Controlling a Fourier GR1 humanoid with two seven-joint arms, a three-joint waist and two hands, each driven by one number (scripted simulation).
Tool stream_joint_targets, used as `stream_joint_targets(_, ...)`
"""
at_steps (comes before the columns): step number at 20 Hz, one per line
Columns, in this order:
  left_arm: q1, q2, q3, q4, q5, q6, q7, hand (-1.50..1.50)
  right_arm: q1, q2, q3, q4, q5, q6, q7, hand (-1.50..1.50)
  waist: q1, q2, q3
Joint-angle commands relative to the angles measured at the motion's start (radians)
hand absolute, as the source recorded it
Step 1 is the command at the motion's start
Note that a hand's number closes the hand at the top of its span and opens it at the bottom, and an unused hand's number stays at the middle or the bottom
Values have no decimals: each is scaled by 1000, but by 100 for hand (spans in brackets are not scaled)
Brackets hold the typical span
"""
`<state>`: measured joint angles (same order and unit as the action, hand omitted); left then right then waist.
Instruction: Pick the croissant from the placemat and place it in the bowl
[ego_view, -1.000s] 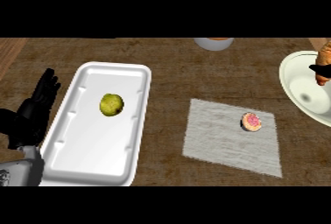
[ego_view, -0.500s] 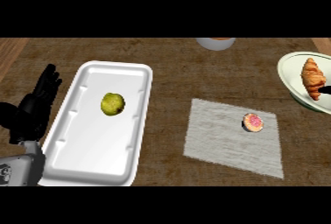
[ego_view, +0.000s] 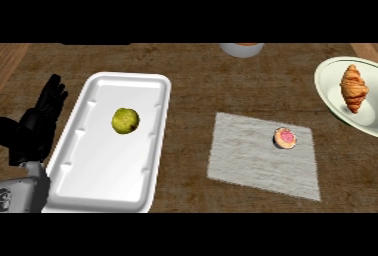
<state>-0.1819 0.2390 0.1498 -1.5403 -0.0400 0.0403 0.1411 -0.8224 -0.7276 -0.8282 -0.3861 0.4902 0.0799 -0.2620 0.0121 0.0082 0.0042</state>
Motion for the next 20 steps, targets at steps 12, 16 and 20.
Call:
stream_joint_targets(12,41,5,11,-26,2,-12,-5,0,329,-313,-209,189,-239,449,-177,-150,-1,1,2)
stream_joint_targets(16,84,-28,-9,-80,11,-11,2,0,393,-341,-218,190,-269,564,-230,-150,3,-2,2)
stream_joint_targets(20,55,20,31,-47,27,-38,7,0,434,-366,-244,197,-314,637,-248,-150,0,-2,1)
